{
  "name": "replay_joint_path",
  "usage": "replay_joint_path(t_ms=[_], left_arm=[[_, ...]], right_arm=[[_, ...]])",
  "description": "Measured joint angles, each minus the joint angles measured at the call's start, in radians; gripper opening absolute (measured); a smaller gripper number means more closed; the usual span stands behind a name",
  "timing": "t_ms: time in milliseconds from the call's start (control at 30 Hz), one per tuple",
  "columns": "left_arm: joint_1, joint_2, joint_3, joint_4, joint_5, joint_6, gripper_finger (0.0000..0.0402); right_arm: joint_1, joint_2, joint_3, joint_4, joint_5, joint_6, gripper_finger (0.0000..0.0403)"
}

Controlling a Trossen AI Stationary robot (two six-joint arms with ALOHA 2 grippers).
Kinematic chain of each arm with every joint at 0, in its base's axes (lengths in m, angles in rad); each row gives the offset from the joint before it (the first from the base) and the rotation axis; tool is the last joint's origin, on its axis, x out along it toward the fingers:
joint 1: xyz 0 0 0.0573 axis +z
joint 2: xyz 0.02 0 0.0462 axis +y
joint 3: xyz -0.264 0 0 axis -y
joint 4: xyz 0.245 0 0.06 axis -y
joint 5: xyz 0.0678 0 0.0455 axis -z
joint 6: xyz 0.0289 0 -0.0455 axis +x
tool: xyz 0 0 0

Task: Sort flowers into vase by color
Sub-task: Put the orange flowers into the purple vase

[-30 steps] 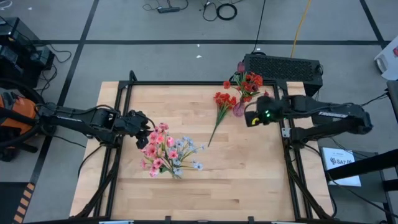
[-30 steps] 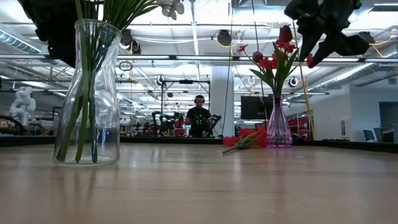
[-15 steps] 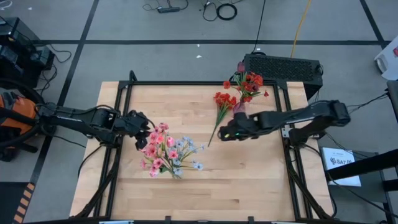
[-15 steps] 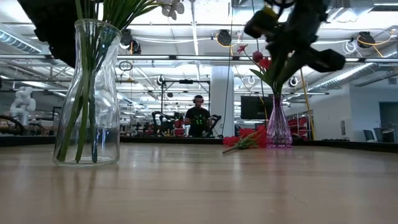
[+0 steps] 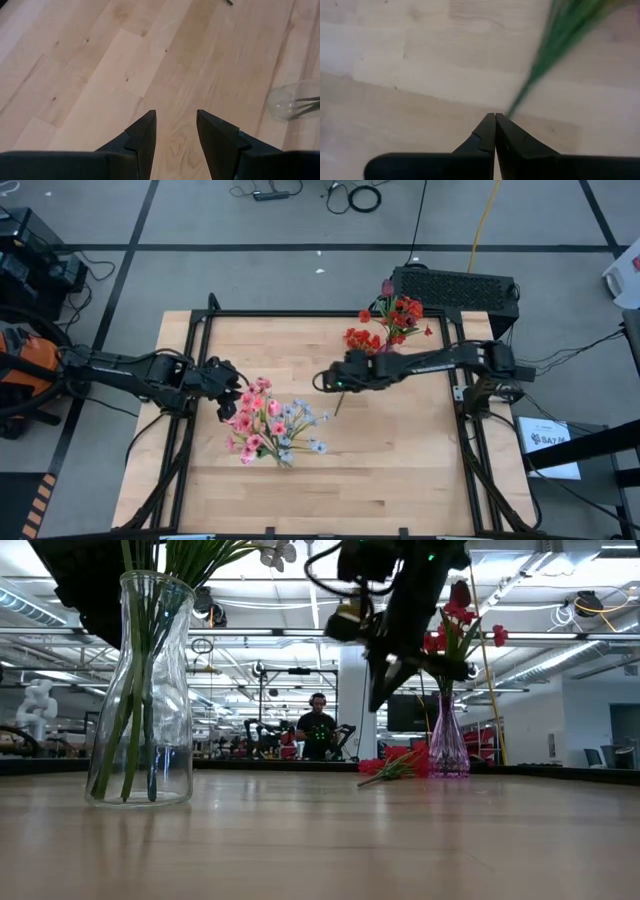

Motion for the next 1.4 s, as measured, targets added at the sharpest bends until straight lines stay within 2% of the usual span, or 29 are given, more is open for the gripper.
replay_joint_path(t_ms=[100, 300, 400, 567, 733, 867, 1200, 1300, 1400], left_arm=[[0.000, 0.000, 0.000, -0.002, 0.000, 0.002, 0.0148], [0.000, 0.000, 0.000, -0.004, 0.000, 0.000, 0.0148], [-0.001, 0.000, 0.000, 0.001, 0.000, 0.032, 0.0148], [-0.015, -0.017, -0.003, 0.021, -0.015, 0.171, 0.0148], [-0.024, -0.102, -0.075, 0.110, -0.024, 0.178, 0.0148], [-0.027, -0.161, -0.119, 0.110, -0.023, 0.162, 0.0148], [-0.027, -0.190, -0.127, 0.110, -0.006, 0.149, 0.0148], [-0.027, -0.189, -0.127, 0.111, -0.005, 0.149, 0.0148], [-0.027, -0.189, -0.127, 0.111, -0.005, 0.150, 0.0148]], right_arm=[[-0.029, 0.036, 0.000, 0.044, -0.009, -0.040, 0.0006], [-0.054, 0.065, 0.000, -0.010, -0.014, 0.031, 0.0036], [-0.064, 0.071, 0.000, -0.014, -0.014, 0.017, 0.0064], [-0.090, 0.077, 0.000, -0.008, -0.009, 0.027, 0.0122], [-0.120, 0.127, 0.000, -0.010, -0.028, 0.030, 0.0175], [-0.148, 0.175, 0.000, 0.011, -0.064, 0.052, 0.0199], [-0.213, 0.247, 0.002, 0.030, -0.081, 0.103, 0.0187], [-0.214, 0.267, 0.004, 0.047, -0.086, 0.070, 0.0167], [-0.211, 0.280, 0.004, 0.053, -0.099, 0.006, 0.0127]])
